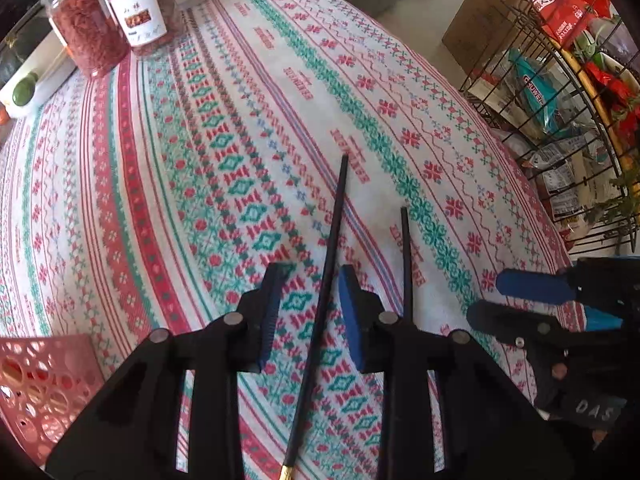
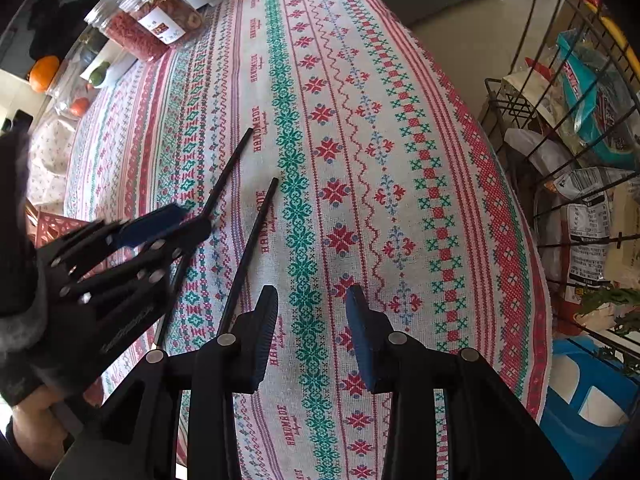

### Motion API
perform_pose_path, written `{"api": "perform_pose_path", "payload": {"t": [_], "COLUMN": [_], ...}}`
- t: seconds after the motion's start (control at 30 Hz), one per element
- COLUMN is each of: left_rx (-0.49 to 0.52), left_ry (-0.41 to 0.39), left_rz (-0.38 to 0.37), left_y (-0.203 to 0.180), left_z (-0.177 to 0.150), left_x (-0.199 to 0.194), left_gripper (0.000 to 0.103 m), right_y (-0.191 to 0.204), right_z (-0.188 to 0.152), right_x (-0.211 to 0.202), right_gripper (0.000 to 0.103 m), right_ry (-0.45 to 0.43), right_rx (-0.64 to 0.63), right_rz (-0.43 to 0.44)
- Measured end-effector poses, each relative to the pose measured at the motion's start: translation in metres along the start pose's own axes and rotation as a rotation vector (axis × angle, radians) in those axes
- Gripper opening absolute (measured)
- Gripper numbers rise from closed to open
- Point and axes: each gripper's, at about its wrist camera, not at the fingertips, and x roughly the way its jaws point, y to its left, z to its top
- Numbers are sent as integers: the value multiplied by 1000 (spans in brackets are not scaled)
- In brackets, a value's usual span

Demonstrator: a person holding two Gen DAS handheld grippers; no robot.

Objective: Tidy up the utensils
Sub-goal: 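Grasp a black chopstick with the left gripper while the right gripper grasps the other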

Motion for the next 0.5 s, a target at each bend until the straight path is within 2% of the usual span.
{"api": "perform_pose_path", "payload": {"t": [0.07, 0.17, 0.3, 0.5], "left_rx": [32, 79, 88, 57], "left_ry": [6, 26, 7, -74], "left_rz": [29, 32, 48, 31], "left_y": [-6, -15, -17, 4], "left_z": [5, 5, -7, -54], "left_x": [4, 5, -3, -53], "left_gripper": [21, 7, 6, 6], "right_y": [1, 5, 22, 47], "right_z": [0, 2, 10, 14], "right_x": [3, 7, 17, 26], "right_gripper": [37, 38, 39, 41], "right_ry": [5, 6, 2, -1], "right_rx": [2, 13, 20, -3], "right_rz": [-3, -10, -9, -3]}}
